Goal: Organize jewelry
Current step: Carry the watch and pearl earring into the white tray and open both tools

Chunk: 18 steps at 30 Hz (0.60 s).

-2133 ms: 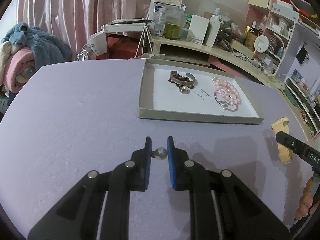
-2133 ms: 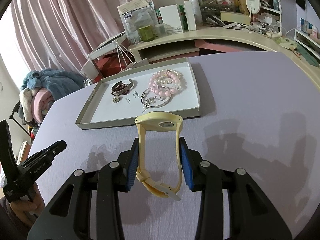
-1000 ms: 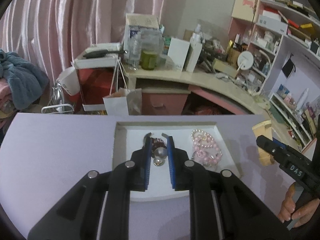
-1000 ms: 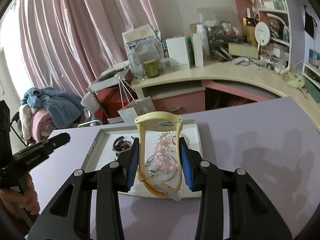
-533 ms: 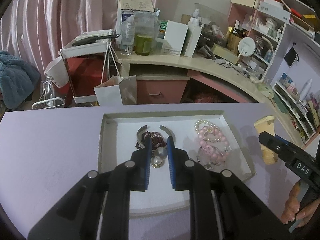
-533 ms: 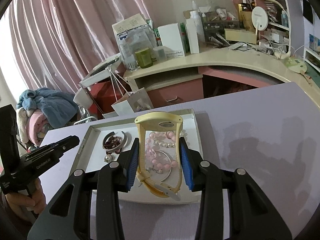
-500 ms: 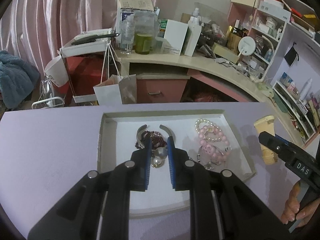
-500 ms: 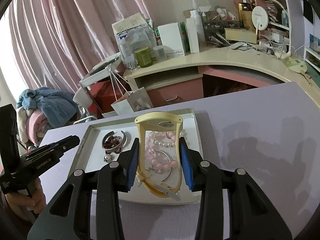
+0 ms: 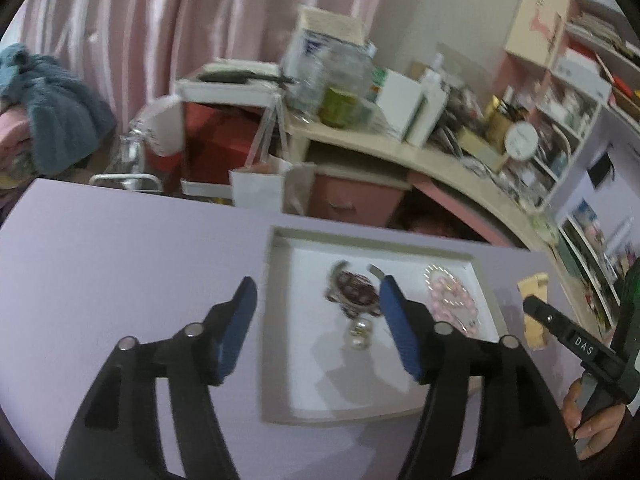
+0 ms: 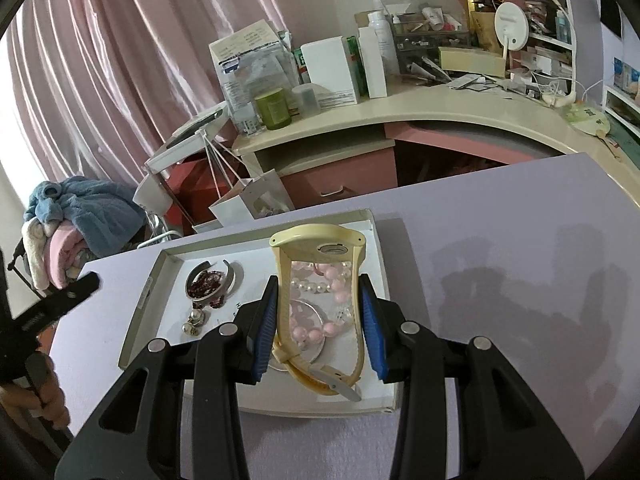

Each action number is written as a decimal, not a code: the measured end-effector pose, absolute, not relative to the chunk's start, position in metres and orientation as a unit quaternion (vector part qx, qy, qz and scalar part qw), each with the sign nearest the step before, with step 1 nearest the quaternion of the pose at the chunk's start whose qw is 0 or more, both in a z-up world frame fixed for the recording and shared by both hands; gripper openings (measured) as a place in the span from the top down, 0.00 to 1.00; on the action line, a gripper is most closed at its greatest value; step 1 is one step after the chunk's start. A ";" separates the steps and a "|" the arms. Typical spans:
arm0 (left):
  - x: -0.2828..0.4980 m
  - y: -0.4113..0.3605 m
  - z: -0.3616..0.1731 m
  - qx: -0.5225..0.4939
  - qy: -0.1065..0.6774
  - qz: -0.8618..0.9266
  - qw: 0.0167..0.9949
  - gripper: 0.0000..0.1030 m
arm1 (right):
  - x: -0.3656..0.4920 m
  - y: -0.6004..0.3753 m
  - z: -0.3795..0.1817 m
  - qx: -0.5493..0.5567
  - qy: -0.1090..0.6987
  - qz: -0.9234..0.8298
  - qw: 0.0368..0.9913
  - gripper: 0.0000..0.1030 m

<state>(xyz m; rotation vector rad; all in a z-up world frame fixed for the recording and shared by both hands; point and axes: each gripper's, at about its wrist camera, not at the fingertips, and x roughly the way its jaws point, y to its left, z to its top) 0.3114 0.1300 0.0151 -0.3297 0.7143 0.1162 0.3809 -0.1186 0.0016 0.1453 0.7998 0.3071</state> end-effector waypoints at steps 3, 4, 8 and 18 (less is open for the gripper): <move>0.296 0.141 0.019 -0.163 0.335 0.080 0.924 0.27 | 0.383 -0.111 -0.003 0.061 0.398 0.157 0.902 0.61; 0.293 0.143 0.020 -0.165 0.334 0.084 0.924 0.25 | 0.383 -0.107 -0.007 0.057 0.403 0.160 0.899 0.61; 0.280 0.148 0.018 -0.174 0.332 0.094 0.922 0.22 | 0.382 -0.087 -0.021 0.038 0.427 0.174 0.886 0.61; 0.274 0.150 0.010 -0.192 0.335 0.096 0.918 0.20 | 0.389 -0.051 -0.035 0.020 0.441 0.186 0.878 0.61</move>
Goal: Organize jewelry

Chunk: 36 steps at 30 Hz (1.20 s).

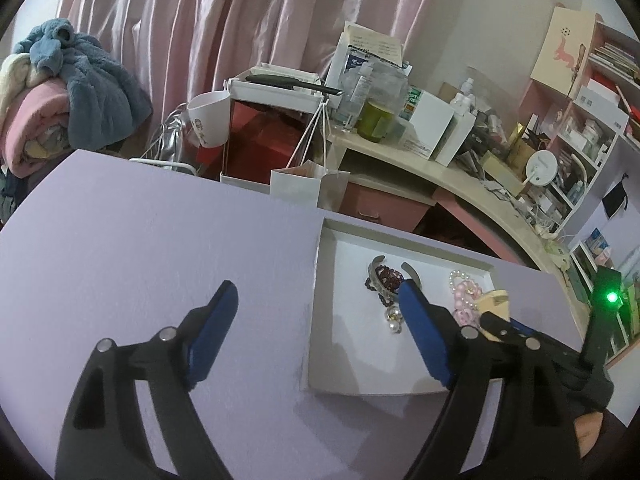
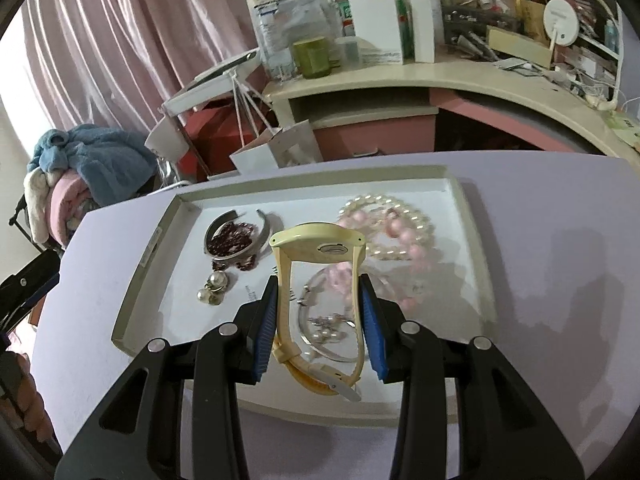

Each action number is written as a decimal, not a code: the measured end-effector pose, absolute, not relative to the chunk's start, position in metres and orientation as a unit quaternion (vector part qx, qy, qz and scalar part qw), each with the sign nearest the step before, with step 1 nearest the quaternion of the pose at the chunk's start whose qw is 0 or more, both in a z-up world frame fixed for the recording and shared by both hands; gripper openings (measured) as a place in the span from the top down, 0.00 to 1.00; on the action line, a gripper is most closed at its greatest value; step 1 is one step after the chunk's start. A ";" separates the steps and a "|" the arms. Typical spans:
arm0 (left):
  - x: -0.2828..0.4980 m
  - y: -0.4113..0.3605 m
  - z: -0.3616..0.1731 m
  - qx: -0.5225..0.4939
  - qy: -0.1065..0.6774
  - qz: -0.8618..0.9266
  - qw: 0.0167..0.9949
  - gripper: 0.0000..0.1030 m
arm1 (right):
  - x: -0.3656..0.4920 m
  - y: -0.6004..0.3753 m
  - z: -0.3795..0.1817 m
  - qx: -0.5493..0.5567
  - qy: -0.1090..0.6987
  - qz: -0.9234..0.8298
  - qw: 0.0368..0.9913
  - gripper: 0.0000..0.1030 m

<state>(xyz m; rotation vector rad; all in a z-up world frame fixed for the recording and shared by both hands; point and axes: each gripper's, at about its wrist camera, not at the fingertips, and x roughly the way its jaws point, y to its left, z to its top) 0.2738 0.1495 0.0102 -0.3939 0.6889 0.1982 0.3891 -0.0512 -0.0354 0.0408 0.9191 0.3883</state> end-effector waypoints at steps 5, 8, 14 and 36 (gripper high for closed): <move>0.272 0.148 0.008 -0.191 0.336 0.096 0.917 0.20 | 0.392 -0.028 -0.039 0.010 0.443 0.203 0.873 0.61; 0.272 0.148 0.008 -0.190 0.335 0.097 0.918 0.20 | 0.393 -0.017 -0.037 0.013 0.439 0.221 0.871 0.58; 0.268 0.147 0.010 -0.190 0.328 0.099 0.920 0.17 | 0.382 -0.022 -0.027 0.015 0.415 0.220 0.883 0.23; 0.168 0.098 0.030 -0.157 0.295 0.086 0.939 0.02 | 0.260 -0.125 0.007 0.039 0.338 0.064 0.938 0.01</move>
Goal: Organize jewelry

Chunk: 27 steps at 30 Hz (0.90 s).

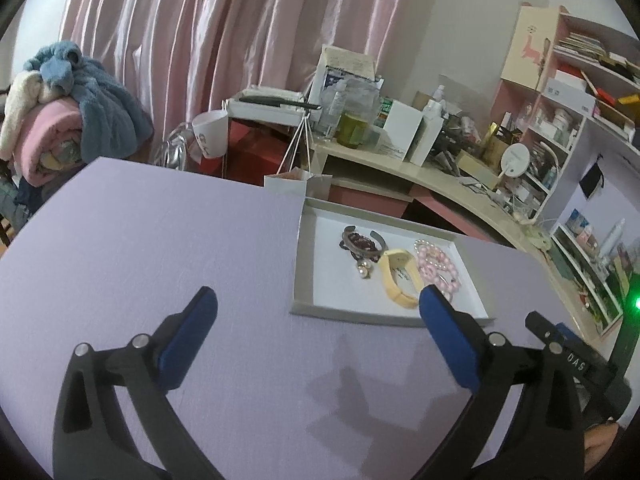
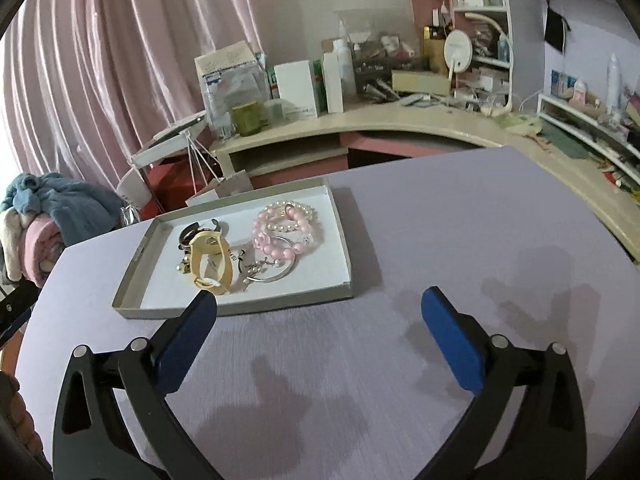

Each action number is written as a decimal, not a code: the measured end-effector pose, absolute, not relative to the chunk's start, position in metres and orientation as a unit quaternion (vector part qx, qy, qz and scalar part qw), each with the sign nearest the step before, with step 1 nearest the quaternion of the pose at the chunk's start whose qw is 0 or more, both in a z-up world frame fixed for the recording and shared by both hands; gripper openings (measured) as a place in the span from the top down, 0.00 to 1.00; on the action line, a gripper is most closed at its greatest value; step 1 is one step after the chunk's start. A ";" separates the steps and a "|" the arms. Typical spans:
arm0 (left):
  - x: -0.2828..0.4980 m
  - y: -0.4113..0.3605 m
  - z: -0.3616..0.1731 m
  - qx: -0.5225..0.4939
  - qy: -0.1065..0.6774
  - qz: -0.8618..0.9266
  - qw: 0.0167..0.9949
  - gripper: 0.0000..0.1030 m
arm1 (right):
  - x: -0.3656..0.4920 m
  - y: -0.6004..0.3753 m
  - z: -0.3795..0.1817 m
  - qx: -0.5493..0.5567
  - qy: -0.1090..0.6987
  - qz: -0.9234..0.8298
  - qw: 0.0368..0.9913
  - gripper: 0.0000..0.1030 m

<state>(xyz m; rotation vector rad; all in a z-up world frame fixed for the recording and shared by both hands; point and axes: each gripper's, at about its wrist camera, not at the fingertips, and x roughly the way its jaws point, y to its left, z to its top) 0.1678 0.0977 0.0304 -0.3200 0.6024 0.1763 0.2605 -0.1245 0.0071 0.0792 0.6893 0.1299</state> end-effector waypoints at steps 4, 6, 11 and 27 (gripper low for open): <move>0.148 0.084 0.035 -0.132 0.285 0.091 0.945 0.02 | 0.242 -0.125 0.017 0.031 0.313 0.068 0.947 0.01; 0.139 0.080 0.037 -0.130 0.281 0.091 0.946 0.02 | 0.232 -0.128 0.021 0.032 0.295 0.070 0.952 0.01; 0.119 0.074 0.038 -0.138 0.275 0.089 0.947 0.02 | 0.215 -0.133 0.023 0.041 0.280 0.075 0.956 0.01; 0.120 0.073 0.053 -0.134 0.231 0.084 0.960 0.02 | 0.210 -0.109 0.035 0.046 0.232 0.122 0.964 0.01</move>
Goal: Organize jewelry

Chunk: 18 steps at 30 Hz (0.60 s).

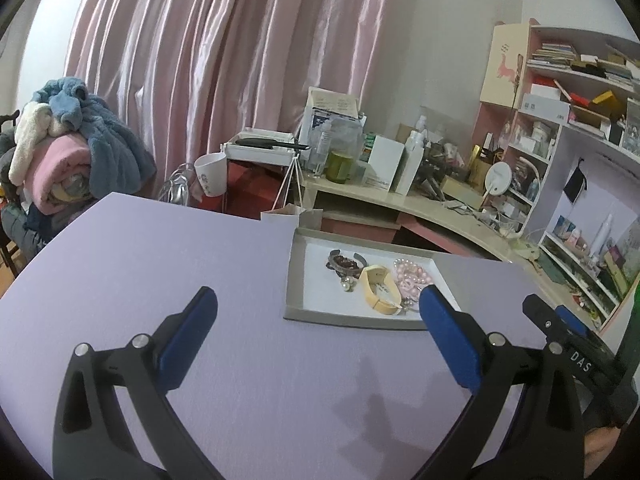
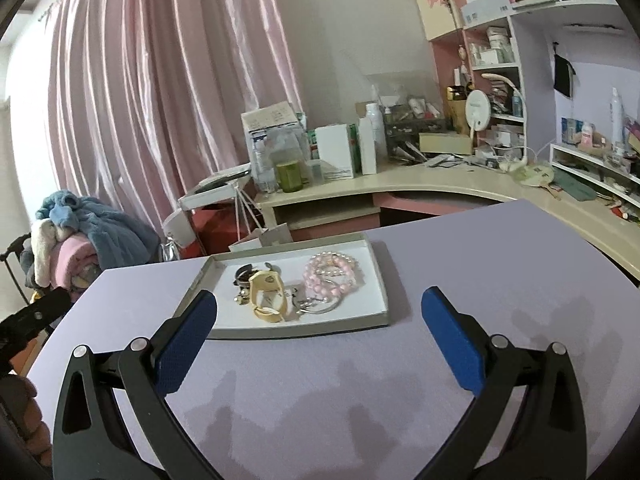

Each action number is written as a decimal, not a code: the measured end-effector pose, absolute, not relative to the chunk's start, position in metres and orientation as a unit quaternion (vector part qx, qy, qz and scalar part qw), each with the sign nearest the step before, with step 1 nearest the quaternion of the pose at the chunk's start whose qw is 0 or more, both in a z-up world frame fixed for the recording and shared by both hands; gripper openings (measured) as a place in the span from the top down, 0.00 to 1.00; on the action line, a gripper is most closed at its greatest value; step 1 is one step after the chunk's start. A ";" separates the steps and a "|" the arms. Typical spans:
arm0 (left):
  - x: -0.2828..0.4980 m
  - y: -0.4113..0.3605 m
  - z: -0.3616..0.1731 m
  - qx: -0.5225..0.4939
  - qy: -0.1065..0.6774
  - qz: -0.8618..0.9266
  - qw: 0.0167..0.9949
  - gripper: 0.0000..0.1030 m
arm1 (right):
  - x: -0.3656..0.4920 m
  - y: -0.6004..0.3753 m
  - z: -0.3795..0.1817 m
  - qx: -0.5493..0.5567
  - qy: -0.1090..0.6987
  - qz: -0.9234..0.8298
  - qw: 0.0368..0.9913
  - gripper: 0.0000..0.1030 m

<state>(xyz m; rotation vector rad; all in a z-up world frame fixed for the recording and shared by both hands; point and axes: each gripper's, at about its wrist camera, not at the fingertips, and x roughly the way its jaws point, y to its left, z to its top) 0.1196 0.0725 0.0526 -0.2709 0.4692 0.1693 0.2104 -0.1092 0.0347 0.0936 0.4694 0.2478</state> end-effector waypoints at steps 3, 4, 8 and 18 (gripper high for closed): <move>0.123 0.068 0.047 -0.136 0.231 0.073 0.961 0.02 | 0.207 -0.104 0.031 0.033 0.230 0.133 0.963 0.01; 0.124 0.066 0.043 -0.137 0.232 0.067 0.961 0.02 | 0.206 -0.102 0.029 0.028 0.229 0.135 0.964 0.01; 0.127 0.061 0.028 -0.135 0.235 0.058 0.961 0.02 | 0.205 -0.099 0.020 0.014 0.227 0.137 0.964 0.01; 0.139 0.064 0.001 -0.138 0.248 0.020 0.959 0.02 | 0.212 -0.097 0.000 0.027 0.236 0.149 0.960 0.01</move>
